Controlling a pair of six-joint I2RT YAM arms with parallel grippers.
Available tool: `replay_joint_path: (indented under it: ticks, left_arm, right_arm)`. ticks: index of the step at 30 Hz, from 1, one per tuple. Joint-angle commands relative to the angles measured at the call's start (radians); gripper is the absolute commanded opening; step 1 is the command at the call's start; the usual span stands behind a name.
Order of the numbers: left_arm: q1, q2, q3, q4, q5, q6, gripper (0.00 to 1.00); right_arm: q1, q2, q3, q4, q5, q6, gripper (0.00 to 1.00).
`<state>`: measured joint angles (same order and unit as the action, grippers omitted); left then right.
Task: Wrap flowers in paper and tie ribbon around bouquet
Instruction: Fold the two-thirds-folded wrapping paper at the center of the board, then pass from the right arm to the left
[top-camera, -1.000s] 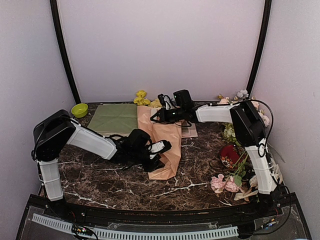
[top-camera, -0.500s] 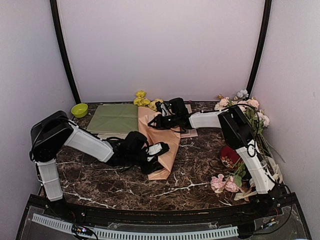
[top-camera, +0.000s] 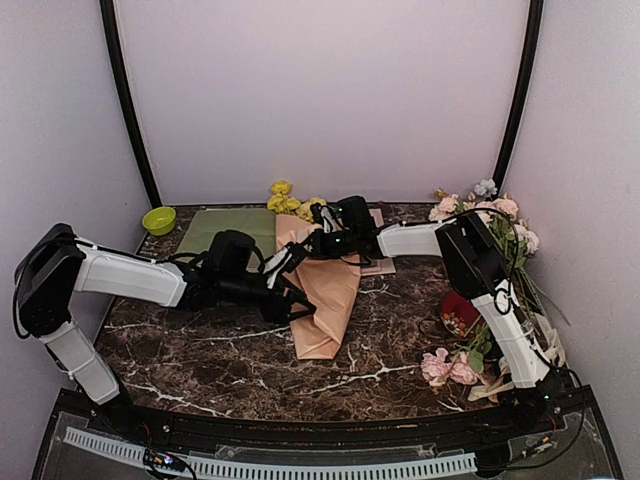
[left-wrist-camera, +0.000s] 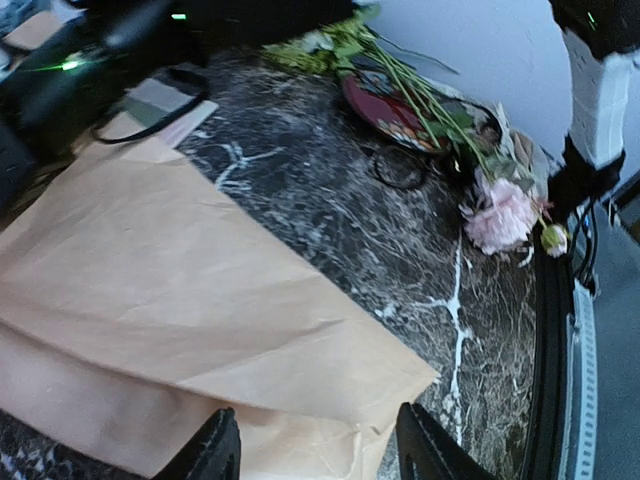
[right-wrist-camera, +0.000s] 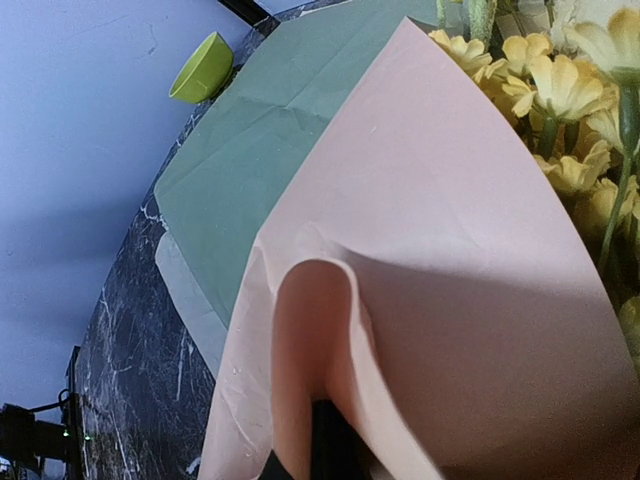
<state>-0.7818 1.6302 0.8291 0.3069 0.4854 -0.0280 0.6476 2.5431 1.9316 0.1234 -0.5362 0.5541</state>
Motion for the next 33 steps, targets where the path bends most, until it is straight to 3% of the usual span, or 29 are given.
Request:
replay_joint_path:
  ticks: [1, 7, 11, 14, 20, 26, 28, 31, 32, 33]
  left_arm:
    - [0.078, -0.006, 0.055, -0.061, 0.113, -0.244, 0.56]
    - [0.086, 0.129, 0.199, -0.318, 0.000, -0.320, 0.63]
    - [0.092, 0.208, 0.219, -0.299, 0.041, -0.389, 0.64]
    - [0.092, 0.225, 0.198, -0.198, 0.123, -0.426, 0.64]
    - [0.092, 0.230, 0.190, -0.180, 0.114, -0.437, 0.64]
    - [0.093, 0.277, 0.214, -0.088, 0.193, -0.469, 0.62]
    - [0.092, 0.285, 0.216, -0.052, 0.204, -0.491, 0.54]
    - [0.093, 0.271, 0.212, -0.042, 0.196, -0.501, 0.11]
    - [0.093, 0.260, 0.207, -0.043, 0.189, -0.499, 0.00]
    - [0.094, 0.247, 0.200, -0.050, 0.179, -0.495, 0.00]
  right_arm:
    - [0.004, 0.005, -0.032, -0.071, 0.049, -0.025, 0.00]
    - [0.004, -0.006, -0.037, -0.078, 0.056, -0.033, 0.00]
    - [0.005, -0.014, -0.043, -0.082, 0.059, -0.038, 0.00]
    - [0.005, -0.022, -0.048, -0.079, 0.063, -0.041, 0.00]
    - [0.004, -0.030, -0.042, -0.085, 0.063, -0.049, 0.00]
    - [0.004, -0.034, -0.037, -0.083, 0.065, -0.051, 0.00]
    - [0.003, -0.035, -0.038, -0.085, 0.064, -0.051, 0.00]
    - [0.003, -0.042, -0.043, -0.087, 0.061, -0.056, 0.00]
    - [0.003, -0.044, -0.043, -0.089, 0.058, -0.060, 0.00]
    - [0.003, -0.049, -0.042, -0.095, 0.056, -0.067, 0.00]
